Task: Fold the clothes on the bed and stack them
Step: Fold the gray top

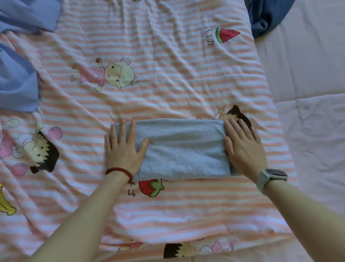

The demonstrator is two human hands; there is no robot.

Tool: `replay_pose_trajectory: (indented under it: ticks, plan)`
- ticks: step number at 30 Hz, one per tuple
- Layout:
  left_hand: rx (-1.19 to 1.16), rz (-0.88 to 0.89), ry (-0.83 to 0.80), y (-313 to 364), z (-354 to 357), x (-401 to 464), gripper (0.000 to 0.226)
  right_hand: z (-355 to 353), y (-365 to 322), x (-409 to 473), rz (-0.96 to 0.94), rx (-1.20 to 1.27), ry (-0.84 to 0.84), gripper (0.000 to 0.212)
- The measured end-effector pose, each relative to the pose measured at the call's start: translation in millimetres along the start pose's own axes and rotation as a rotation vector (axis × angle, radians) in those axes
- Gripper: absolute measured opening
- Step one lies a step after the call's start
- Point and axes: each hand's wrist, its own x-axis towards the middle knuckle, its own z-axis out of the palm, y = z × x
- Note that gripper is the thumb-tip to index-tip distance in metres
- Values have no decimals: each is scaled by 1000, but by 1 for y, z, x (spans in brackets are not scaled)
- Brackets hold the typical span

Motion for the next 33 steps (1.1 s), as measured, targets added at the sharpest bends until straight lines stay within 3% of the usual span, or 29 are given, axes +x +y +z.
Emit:
replay_pose_trajectory:
  ticks: [3,5,8,14,18,21,24,27,33]
  plan:
    - [-367,-142,175,-4,-13,8,53,-12,3,4,156,373,221,45]
    - [-519,-288,225,-8,-22,17,43,-15,0,15,227,397,198,39]
    - [-578,-372,181,-4,-33,27,31,-18,-5,28,355,409,90,32]
    - [-642,-432,260,-1,-36,25,21,-28,-1,32,545,478,137,23]
    - [-748,-488,257,2,-38,26,28,-37,1,32,530,589,138,22]
    - [-800,-443,342,4,-35,8,36,-36,-6,10,502,711,192,18]
    - [-779,-556,419,4,-18,-30,38,-23,-17,-27,505,712,153,22]
    - [-782,-658,362,9,-4,-60,32,-12,-29,-50,518,720,84,28]
    - [-698,-612,417,5,1,-64,25,-10,-35,-46,475,740,82,18]
